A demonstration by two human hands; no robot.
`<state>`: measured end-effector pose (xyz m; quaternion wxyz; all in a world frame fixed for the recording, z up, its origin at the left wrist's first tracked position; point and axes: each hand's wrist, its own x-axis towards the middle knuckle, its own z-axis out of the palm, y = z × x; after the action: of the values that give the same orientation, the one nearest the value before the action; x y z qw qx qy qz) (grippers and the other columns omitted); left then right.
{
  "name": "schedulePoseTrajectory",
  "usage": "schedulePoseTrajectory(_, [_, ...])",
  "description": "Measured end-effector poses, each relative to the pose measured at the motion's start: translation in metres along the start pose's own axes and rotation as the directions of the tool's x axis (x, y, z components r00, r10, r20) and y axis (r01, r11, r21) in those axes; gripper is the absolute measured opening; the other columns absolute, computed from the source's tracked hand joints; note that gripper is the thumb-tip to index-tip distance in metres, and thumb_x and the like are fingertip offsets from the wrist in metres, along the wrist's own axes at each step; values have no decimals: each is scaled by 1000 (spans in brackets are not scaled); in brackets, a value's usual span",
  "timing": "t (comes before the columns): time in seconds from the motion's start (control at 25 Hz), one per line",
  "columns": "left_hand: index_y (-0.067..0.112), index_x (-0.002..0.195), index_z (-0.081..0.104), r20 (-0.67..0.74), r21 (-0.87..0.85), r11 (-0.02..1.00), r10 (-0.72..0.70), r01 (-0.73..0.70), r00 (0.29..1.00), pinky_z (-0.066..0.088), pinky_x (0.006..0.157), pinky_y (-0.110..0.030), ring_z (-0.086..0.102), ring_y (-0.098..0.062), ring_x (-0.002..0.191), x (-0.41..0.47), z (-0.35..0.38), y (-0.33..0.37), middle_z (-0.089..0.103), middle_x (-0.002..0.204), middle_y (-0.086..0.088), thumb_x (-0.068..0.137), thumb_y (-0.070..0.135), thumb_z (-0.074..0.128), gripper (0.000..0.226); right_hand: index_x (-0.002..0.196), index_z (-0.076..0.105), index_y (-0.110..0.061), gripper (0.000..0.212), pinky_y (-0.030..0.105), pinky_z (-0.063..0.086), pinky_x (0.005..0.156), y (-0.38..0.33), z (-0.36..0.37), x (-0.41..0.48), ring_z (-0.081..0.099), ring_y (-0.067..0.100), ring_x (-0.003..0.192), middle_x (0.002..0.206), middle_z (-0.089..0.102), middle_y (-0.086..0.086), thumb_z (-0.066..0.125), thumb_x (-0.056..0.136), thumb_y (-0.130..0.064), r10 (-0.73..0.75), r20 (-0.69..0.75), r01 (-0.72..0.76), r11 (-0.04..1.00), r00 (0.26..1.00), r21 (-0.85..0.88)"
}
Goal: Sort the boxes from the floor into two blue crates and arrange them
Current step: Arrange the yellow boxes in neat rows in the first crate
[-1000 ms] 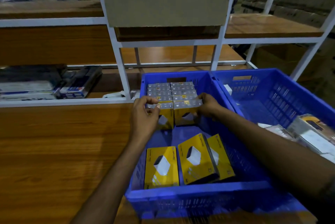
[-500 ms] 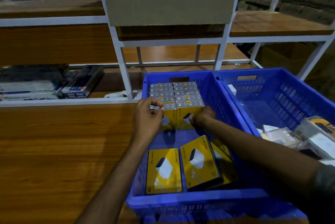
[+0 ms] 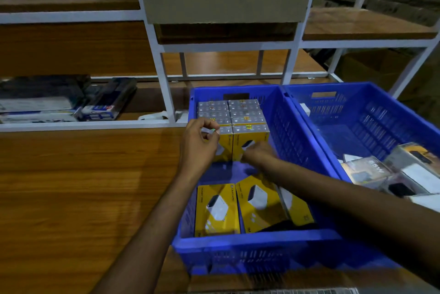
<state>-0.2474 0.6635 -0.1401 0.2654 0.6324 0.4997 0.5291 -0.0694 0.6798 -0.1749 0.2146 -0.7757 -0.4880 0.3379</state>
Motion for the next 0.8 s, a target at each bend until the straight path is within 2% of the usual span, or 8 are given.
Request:
schedulePoseTrajectory(0.12, [16, 94, 67, -13, -34, 999, -31, 31, 999, 50, 69, -13, 62, 2, 79, -4, -2, 8, 67, 100, 2, 92, 8, 71, 10, 100, 73, -7, 24, 33, 57, 71, -8, 24, -15, 69, 23, 85, 96, 72, 7, 76, 89, -28, -247, 291, 343, 872, 924, -349])
schedulePoseTrajectory(0.24, [15, 97, 66, 26, -53, 998, -30, 31, 999, 53, 72, -18, 65, 0, 82, -11, -12, 14, 70, 96, 3, 93, 2, 68, 14, 134, 59, -11, 66, 43, 57, 96, 3, 40, -19, 65, 29, 114, 128, 66, 8, 77, 86, -52, -174, 578, 517, 692, 797, -505])
schedulePoseTrajectory(0.36, [20, 102, 66, 89, 120, 992, 28, -38, 996, 52, 77, -22, 67, -3, 89, -29, -24, 15, 72, 102, 8, 93, 1, 63, 21, 142, 51, -12, 89, 54, 51, 105, 9, 45, -21, 59, 37, 125, 142, 60, 13, 76, 78, -69, -90, 655, 598, 517, 750, -613])
schedulePoseTrajectory(0.44, [22, 105, 65, 87, 265, 959, 81, -101, 993, 50, 79, -23, 65, 0, 92, -40, -27, 15, 70, 103, 13, 91, -3, 59, 29, 151, 40, -12, 97, 59, 34, 116, 9, 43, -25, 42, 40, 140, 156, 45, 12, 76, 79, -67, -74, 674, 620, 476, 735, -624])
schedulePoseTrajectory(0.52, [22, 107, 65, 75, 301, 946, 102, -120, 992, 53, 84, -29, 67, -9, 100, -43, -26, 14, 71, 107, 10, 87, -8, 54, 38, 152, 32, -15, 98, 58, 31, 117, 7, 39, -34, 38, 39, 142, 158, 39, 10, 79, 79, -61, -114, 703, 652, 499, 702, -571])
schedulePoseTrajectory(0.64, [18, 108, 66, 54, 297, 949, 95, -107, 994, 53, 87, -35, 67, -18, 105, -41, -25, 12, 71, 110, 3, 83, -12, 51, 42, 135, 39, -13, 78, 49, 50, 98, 12, 36, -38, 57, 33, 121, 136, 53, 9, 88, 80, -40, -211, 725, 661, 625, 656, -416])
schedulePoseTrajectory(0.72, [17, 111, 66, 32, 285, 954, 87, -93, 996, 52, 88, -33, 66, -17, 106, -41, -27, 11, 71, 112, 2, 86, -10, 52, 39, 132, 41, -15, 71, 40, 55, 79, 12, 25, -38, 60, 25, 100, 118, 57, 5, 89, 80, -27, -218, 701, 561, 771, 679, -303])
schedulePoseTrajectory(0.8, [16, 114, 65, 15, 275, 958, 84, -85, 996, 50, 87, -29, 65, -16, 107, -41, -27, 12, 70, 115, 3, 90, -7, 52, 36, 137, 46, -19, 70, 32, 59, 70, 3, 5, -40, 64, 22, 96, 116, 64, 6, 88, 81, -22, -199, 694, 385, 915, 692, -123])
